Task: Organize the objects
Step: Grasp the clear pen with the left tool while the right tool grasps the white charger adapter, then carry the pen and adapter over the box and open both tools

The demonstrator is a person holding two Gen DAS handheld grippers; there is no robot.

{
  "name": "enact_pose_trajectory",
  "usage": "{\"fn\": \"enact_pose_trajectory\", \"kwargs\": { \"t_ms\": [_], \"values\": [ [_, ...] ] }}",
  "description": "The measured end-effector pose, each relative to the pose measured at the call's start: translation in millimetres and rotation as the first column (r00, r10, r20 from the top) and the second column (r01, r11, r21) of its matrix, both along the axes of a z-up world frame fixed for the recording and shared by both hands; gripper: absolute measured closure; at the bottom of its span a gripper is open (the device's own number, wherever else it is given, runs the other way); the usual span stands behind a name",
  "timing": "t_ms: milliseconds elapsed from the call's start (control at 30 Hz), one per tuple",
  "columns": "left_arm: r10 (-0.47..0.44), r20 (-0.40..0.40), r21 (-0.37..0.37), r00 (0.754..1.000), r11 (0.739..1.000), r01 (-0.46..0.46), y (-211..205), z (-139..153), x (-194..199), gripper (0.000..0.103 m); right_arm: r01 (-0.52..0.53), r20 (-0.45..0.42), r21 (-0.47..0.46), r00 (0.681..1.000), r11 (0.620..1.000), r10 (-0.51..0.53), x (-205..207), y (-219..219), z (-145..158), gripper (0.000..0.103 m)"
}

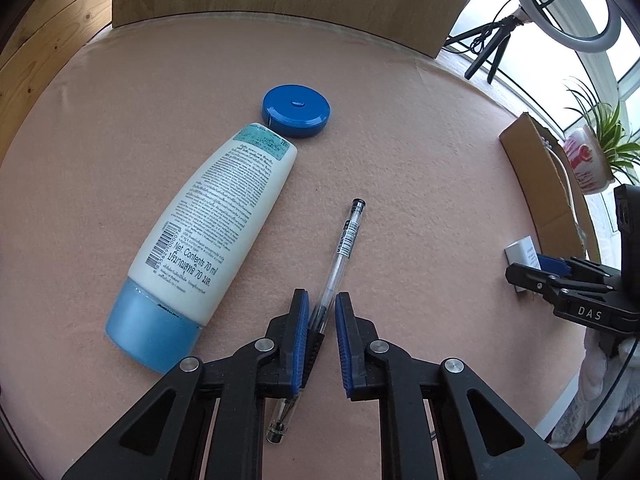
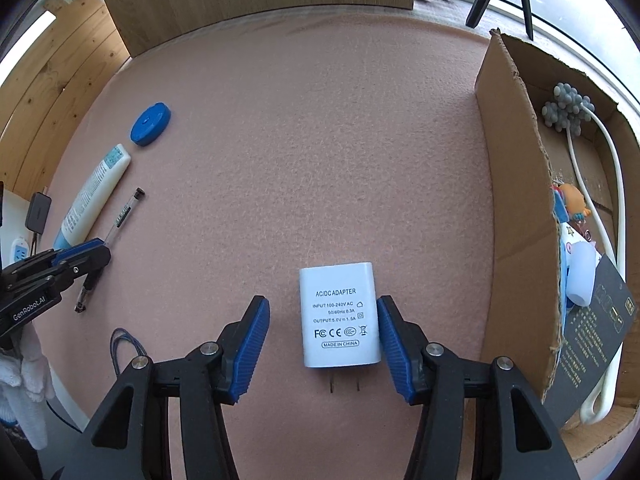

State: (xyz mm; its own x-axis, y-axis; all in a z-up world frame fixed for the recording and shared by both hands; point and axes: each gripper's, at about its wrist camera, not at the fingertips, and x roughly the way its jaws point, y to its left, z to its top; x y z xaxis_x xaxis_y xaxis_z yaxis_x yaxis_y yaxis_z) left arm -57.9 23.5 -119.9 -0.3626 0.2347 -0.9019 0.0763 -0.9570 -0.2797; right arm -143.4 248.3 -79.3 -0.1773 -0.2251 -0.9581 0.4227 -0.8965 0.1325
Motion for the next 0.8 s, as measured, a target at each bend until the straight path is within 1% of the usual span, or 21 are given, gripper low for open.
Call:
{"fn": "enact_pose_trajectory", "kwargs": {
  "t_ms": [67,133,267,433,467,533,633,733,800],
  "values": [
    [0.005,-0.004,-0.004,1.0,1.0,-0.005,0.8,0.4,1.0,0.089,0.022,-0.013,0.002,1.0,1.0,-0.022,2.1,2.9,0.0,0.06],
    [0.013,-0.008,-0.005,1.0,1.0,-0.013,2.8,0.8,2.4,0.089,0.054,-0.027,0.002,0.998,0.999,-0.054,1.7,7.1,0.5,0.07],
    [0.053,-0.008,0.035,0.999,0.998,-0.053,0.4,-0.7,9.4,0.093,0.101,-0.028,-0.043,0.994,0.994,-0.102,4.4,16.2,0.8,0.071],
    [0.089,0.001,0.097,0.996,0.991,-0.088,-8.6,0.9,18.7,0.093,0.143,-0.02,-0.097,0.989,0.985,-0.146,14.7,26.0,3.1,0.071],
    [0.092,-0.001,0.099,0.996,0.991,-0.092,-9.1,2.5,19.5,0.093,0.147,-0.021,-0.105,0.988,0.983,-0.15,17.1,27.4,4.1,0.071],
    [0.099,-0.008,0.103,0.995,0.99,-0.098,-9.8,5.8,21.3,0.093,0.151,-0.027,-0.119,0.988,0.981,-0.155,21.7,27.7,7.5,0.071],
    [0.113,-0.012,0.14,0.994,0.984,-0.11,-11.0,12.2,22.4,0.093,0.144,-0.053,-0.129,0.987,0.981,-0.152,25.3,31.3,16.0,0.071],
    [0.106,-0.036,0.136,0.994,0.986,-0.1,-4.4,24.0,20.5,0.093,0.14,-0.08,-0.143,0.985,0.98,-0.152,30.6,29.7,27.0,0.071],
    [0.099,-0.052,0.147,0.994,0.985,-0.09,1.3,32.0,17.5,0.093,0.137,-0.094,-0.154,0.984,0.978,-0.153,34.1,32.0,34.1,0.071]
  ]
}}
